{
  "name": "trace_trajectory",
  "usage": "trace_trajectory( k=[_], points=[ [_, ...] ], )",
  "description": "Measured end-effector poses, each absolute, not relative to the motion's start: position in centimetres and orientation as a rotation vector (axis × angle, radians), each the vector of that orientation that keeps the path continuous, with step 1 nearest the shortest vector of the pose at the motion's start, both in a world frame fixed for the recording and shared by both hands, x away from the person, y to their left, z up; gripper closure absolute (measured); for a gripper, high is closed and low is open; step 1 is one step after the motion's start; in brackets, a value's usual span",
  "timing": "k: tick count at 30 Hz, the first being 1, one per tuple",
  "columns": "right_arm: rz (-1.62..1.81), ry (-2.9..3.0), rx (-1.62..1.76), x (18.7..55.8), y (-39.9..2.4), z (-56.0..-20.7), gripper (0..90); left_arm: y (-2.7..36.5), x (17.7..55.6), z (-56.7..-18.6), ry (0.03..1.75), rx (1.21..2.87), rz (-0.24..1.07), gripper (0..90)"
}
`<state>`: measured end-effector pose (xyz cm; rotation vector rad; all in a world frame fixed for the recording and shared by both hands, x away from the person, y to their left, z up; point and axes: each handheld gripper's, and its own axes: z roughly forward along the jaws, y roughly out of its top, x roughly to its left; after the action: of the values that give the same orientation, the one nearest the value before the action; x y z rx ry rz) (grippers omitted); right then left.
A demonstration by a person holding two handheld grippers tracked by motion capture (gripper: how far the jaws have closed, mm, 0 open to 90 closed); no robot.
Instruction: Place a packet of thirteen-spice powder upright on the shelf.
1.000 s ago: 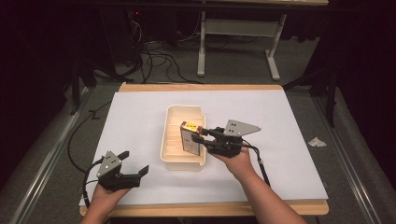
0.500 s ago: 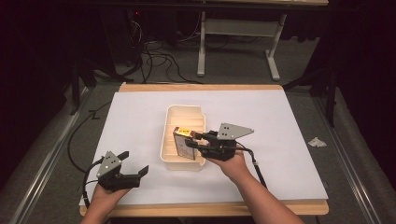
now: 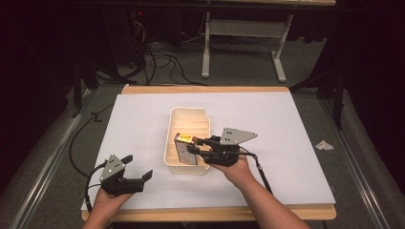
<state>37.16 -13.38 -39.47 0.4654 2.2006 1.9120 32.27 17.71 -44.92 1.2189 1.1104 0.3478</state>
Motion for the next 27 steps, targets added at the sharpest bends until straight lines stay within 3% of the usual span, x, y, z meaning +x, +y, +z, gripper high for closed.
trace_trajectory(
  k=[27],
  points=[
    [2.027,2.265,0.394,39.0,-14.4,-41.4,68.9,17.5,32.3,-45.2,1.118,1.237,0.332,7.5]
  ],
)
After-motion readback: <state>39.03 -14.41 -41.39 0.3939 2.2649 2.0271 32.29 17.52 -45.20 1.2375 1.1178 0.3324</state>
